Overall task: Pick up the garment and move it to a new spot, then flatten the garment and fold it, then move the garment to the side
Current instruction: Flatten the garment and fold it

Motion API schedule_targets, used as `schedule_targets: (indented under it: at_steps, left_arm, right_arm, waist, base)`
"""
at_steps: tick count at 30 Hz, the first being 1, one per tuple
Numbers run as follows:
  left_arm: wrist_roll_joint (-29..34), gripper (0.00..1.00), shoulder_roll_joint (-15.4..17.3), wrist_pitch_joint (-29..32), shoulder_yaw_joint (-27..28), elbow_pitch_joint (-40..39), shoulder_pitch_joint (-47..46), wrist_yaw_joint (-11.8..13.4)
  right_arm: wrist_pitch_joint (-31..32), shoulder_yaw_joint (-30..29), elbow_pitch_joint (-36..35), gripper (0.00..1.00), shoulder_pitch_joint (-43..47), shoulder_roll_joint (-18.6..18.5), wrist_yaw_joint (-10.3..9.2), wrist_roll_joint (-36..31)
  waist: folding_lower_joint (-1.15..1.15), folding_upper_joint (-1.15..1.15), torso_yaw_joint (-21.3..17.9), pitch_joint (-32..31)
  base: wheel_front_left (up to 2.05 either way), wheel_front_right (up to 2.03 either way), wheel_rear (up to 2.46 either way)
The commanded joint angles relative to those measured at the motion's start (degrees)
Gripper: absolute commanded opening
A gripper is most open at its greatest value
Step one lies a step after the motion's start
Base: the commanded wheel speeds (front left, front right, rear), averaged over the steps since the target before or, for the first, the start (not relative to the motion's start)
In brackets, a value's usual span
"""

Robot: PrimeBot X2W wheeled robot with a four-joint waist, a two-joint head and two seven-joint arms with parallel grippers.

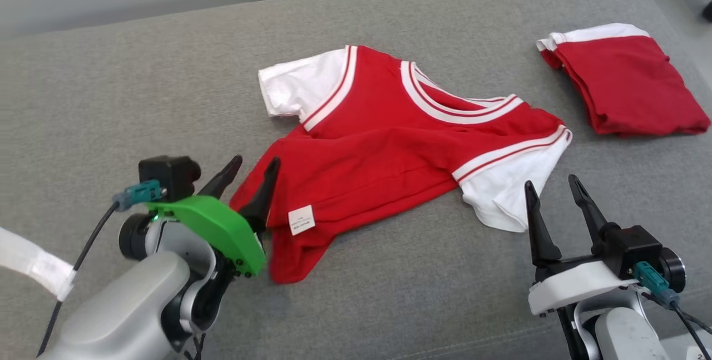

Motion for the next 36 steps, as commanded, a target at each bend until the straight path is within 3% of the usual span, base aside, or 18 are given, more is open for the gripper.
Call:
schedule_targets:
  at_steps: [1,6,9,23,24,26,27,32,36]
  left_arm:
    - [-0.70,1.00,0.28,-0.09,0.05,-0.40,1.31,0.25]
    - [-3.68,1.00,0.81,0.98,0.00,-1.21,4.65,-0.77]
    - [-4.60,1.00,-0.69,0.74,0.17,1.31,5.44,-1.68]
    - [-7.32,1.00,-5.02,2.71,-0.53,12.36,3.69,-10.26]
    - [-7.79,0.76,-5.33,3.00,-0.41,12.57,3.56,-11.19]
    - [-8.52,0.05,-5.54,3.32,-0.11,12.82,3.34,-12.74]
    - [-8.41,0.00,-5.38,3.34,-0.15,12.90,3.13,-13.27]
    - [-7.48,0.00,-3.60,3.33,-0.36,11.61,3.00,-14.40]
    - [-8.03,0.00,-0.27,3.92,0.38,7.34,3.91,-14.16]
  right_arm:
    - [-0.14,-0.05,0.09,1.00,0.61,-0.14,-0.07,-0.42]
    - [-0.14,0.11,0.23,1.00,0.61,-0.14,-0.07,-1.16]
    - [-0.14,0.36,0.30,1.00,-0.01,-0.15,-0.07,-1.17]
    - [-0.14,0.24,0.34,1.00,-0.41,-0.15,-0.07,-1.99]
    - [-0.14,0.17,0.32,1.00,-0.33,-0.14,-0.07,-1.98]
    - [-0.14,0.06,0.24,1.00,-0.24,-0.15,-0.07,-1.95]
    - [-0.14,-0.01,0.22,1.00,-0.18,-0.15,-0.07,-1.94]
    - [-0.14,-0.52,0.18,1.00,0.44,-0.15,-0.07,-1.62]
    - [-0.14,-1.39,-0.06,1.00,1.22,-0.14,-0.07,-1.46]
  waist:
    - [0.00,0.00,4.12,-3.00]
    - [0.00,0.00,6.21,-2.36]
    - [0.00,0.00,6.67,-2.00]
    - [0.00,0.00,4.80,-0.63]
    - [0.00,0.00,4.66,-0.60]
    - [0.00,0.00,4.35,-0.47]
    - [0.00,0.00,4.23,-0.45]
    - [0.00,0.00,4.11,-0.86]
    - [0.00,0.00,4.98,-1.38]
  base:
    - [0.00,0.00,0.00]
    - [0.00,0.00,0.00]
    - [0.00,0.00,0.00]
    - [0.00,0.00,0.00]
    - [0.00,0.00,0.00]
    - [0.00,0.00,0.00]
    - [0.00,0.00,0.00]
    - [0.00,0.00,0.00]
    - [0.00,0.00,0.00]
